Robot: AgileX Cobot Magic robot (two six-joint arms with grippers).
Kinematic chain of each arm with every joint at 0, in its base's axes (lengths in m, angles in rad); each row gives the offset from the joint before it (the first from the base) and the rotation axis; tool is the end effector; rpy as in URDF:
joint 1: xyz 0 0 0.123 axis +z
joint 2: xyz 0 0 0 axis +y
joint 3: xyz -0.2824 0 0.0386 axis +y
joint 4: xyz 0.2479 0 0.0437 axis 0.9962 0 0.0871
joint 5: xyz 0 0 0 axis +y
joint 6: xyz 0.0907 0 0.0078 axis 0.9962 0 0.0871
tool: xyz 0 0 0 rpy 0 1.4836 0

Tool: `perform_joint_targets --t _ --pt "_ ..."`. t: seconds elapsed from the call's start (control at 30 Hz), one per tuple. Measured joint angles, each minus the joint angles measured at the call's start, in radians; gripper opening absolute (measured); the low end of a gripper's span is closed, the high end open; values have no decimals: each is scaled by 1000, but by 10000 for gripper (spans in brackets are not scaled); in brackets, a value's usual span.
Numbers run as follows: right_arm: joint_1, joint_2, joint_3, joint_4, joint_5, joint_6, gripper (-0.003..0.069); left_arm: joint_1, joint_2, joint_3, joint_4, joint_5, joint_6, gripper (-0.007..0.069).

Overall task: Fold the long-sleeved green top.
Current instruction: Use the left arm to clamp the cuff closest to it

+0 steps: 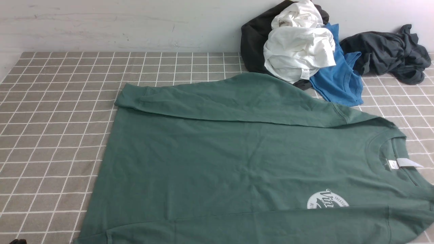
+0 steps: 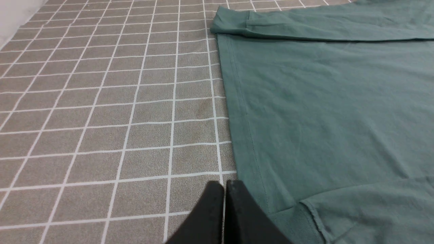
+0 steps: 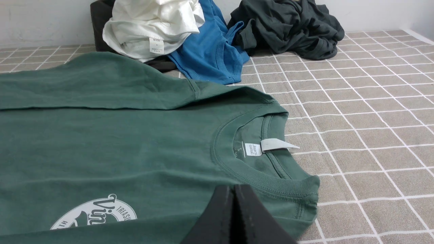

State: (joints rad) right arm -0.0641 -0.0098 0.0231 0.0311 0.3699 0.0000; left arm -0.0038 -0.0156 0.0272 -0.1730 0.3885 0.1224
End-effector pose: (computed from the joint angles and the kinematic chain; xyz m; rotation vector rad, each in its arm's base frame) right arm 0.0527 -0.0024 0.1726 0.0791 1.8650 -0.0138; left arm 0.0519 -0.0062 0.1704 0.0128 1.8787 -0.0900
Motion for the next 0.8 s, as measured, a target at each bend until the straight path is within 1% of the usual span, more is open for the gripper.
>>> perform_joint_targets --t 0.63,0.8 --pt "0 0 0 0 0 0 -13 0 0 0 1 -2 8 -7" --pt "0 0 0 0 0 0 -13 0 0 0 2 -28 11 -7"
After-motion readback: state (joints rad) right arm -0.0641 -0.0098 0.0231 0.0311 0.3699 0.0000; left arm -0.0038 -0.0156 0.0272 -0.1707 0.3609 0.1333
